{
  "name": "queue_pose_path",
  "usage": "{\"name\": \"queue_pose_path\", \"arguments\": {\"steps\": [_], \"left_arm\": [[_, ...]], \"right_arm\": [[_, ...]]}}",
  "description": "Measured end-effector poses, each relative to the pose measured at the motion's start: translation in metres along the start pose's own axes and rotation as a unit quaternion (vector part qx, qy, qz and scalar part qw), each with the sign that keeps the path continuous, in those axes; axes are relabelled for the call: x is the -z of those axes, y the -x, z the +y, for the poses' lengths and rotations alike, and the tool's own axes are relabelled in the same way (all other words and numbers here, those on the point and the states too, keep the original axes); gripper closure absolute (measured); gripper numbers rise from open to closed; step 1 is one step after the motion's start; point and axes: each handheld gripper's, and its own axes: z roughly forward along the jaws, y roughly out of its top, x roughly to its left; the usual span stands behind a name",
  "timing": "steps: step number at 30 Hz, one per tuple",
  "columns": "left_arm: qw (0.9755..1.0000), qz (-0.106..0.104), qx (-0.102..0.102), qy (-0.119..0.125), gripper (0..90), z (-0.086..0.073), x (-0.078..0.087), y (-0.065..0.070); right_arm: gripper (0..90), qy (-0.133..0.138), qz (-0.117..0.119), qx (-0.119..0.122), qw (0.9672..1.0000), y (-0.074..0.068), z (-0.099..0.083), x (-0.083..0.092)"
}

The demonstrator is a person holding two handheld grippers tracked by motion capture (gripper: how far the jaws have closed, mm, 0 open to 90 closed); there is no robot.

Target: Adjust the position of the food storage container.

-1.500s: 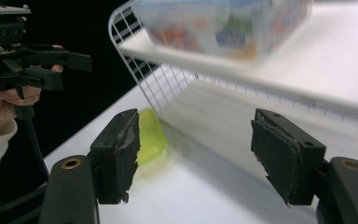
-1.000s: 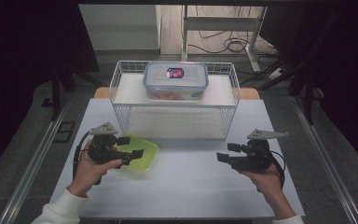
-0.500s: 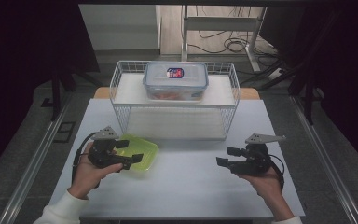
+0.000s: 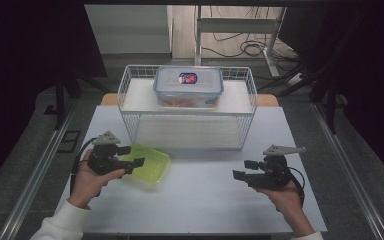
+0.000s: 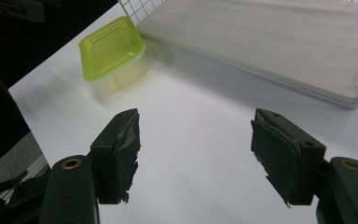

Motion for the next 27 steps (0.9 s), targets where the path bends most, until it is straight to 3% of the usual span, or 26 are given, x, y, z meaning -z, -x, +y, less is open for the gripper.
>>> {"name": "queue_pose_path", "arguments": {"steps": [4,10,12,19,24,27], "left_arm": [[0.9997,0.017,0.009,-0.018,53.6,-0.003,0.001,-0.015],[0.9989,0.016,0.014,-0.042,83.8,-0.008,-0.002,-0.037],[0.9983,0.019,0.018,-0.052,90.0,-0.010,-0.005,-0.045],[0.9952,0.042,0.044,-0.077,90.0,-0.006,-0.014,-0.069],[0.9905,0.059,0.049,-0.114,90.0,-0.006,-0.027,-0.084],[0.9862,0.079,0.051,-0.136,90.0,-0.009,-0.038,-0.092]], "right_arm": [[32.4,-0.003,-0.002,-0.002,1.0000,0.000,-0.001,-0.002],[32.5,-0.012,-0.003,-0.006,0.9999,0.003,-0.003,-0.007],[32.4,-0.012,-0.003,-0.008,0.9999,0.003,-0.003,-0.007],[32.5,-0.015,-0.005,-0.011,0.9998,0.005,-0.005,-0.009],[32.5,-0.016,-0.004,-0.014,0.9998,0.006,-0.005,-0.008],[32.5,-0.017,-0.005,-0.017,0.9997,0.008,-0.006,-0.009]]}}
